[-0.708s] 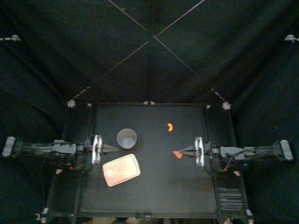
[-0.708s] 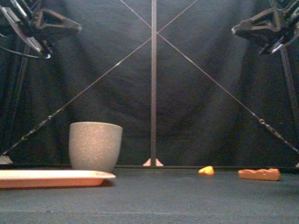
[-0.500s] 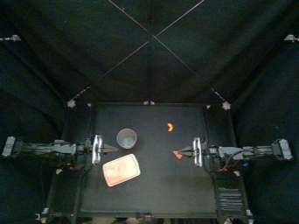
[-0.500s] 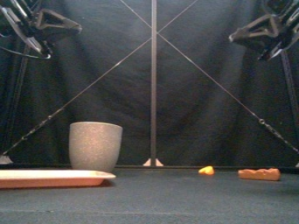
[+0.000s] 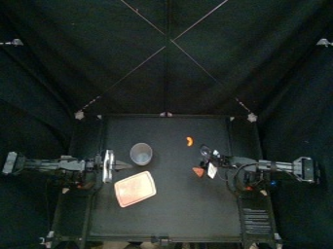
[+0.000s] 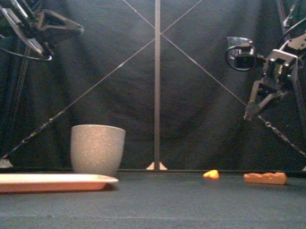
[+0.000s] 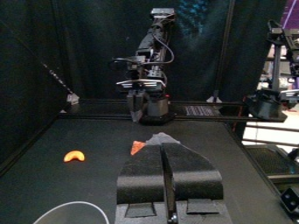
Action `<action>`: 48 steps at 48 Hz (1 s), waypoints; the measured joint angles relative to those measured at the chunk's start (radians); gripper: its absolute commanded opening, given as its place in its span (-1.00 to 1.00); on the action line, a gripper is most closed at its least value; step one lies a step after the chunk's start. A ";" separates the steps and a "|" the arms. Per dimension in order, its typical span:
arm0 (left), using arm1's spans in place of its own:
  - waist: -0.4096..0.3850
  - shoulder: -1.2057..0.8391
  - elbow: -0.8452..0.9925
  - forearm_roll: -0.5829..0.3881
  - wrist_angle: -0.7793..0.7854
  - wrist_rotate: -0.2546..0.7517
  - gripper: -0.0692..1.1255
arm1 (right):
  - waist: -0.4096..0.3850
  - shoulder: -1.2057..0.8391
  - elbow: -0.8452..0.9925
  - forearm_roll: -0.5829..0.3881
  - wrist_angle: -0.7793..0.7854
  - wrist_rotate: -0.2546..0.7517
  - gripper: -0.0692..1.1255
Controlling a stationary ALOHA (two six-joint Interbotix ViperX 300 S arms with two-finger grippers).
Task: Pick the pie then place it on the pink plate
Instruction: Pick the pie
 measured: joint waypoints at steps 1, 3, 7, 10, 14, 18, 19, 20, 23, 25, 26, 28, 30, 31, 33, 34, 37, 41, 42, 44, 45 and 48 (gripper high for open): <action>0.000 0.000 0.000 0.000 0.000 0.000 -0.89 | -0.002 0.002 -0.002 0.002 0.003 0.003 0.45; 0.000 0.000 0.000 0.000 0.000 0.002 -0.89 | -0.003 0.002 -0.002 0.005 0.006 0.005 0.75; 0.000 0.000 0.000 0.000 0.000 0.002 -0.89 | -0.014 0.003 -0.002 0.017 0.011 0.005 0.99; 0.000 0.002 0.000 0.000 0.000 0.002 -0.89 | -0.021 0.012 -0.002 0.028 0.014 0.005 0.92; 0.000 0.000 0.000 0.000 0.000 0.002 -0.89 | -0.028 0.040 -0.002 0.041 0.018 0.003 0.82; 0.000 0.000 0.000 0.000 -0.002 0.003 -0.89 | -0.029 0.078 -0.003 0.044 0.028 0.003 0.81; 0.000 0.000 0.002 0.002 -0.002 0.003 -0.89 | -0.029 0.089 -0.006 0.046 0.032 0.005 0.81; 0.000 0.000 0.000 0.000 0.000 0.003 -0.89 | -0.031 0.094 -0.008 0.044 0.035 0.003 0.81; 0.002 0.000 0.000 0.002 0.000 0.003 -0.89 | -0.031 0.141 -0.021 0.044 0.067 0.002 0.81; 0.005 0.000 0.000 0.002 -0.002 0.003 -0.89 | -0.031 0.172 -0.034 0.044 0.091 0.003 0.81; 0.005 0.000 0.000 0.002 0.000 0.003 -0.89 | -0.032 0.187 -0.041 0.044 0.106 0.002 0.81; 0.006 0.000 0.000 0.003 0.000 0.003 -0.89 | -0.034 0.215 -0.057 0.043 0.135 0.003 0.81; 0.008 0.000 0.000 0.002 -0.002 0.003 -0.89 | -0.035 0.249 -0.078 0.043 0.178 0.002 0.81; 0.008 0.000 0.000 0.002 0.000 0.003 -0.89 | -0.037 0.264 -0.089 0.043 0.196 0.003 0.81; 0.008 0.000 0.000 0.003 0.000 0.003 -0.89 | -0.040 0.298 -0.110 0.041 0.236 0.003 0.81; 0.008 0.000 0.000 0.003 0.000 0.003 -0.89 | -0.041 0.311 -0.121 0.041 0.252 0.003 0.81; 0.008 0.000 0.000 0.002 -0.002 0.003 -0.89 | -0.044 0.357 -0.152 0.040 0.301 0.003 0.81; 0.009 0.000 0.000 0.003 0.000 0.003 -0.89 | -0.046 0.413 -0.181 0.032 0.339 0.002 0.81; 0.009 0.000 0.002 0.002 0.000 0.003 -0.89 | -0.046 0.426 -0.189 0.031 0.344 0.002 0.81; 0.012 0.000 0.002 0.002 0.000 0.003 -0.89 | -0.046 0.446 -0.196 0.029 0.348 0.002 0.81; 0.014 0.000 0.003 0.002 0.000 0.003 -0.89 | -0.044 0.466 -0.204 0.026 0.350 0.002 0.81; 0.015 0.000 0.006 0.003 0.000 0.003 -0.89 | -0.044 0.506 -0.218 0.021 0.351 0.002 0.81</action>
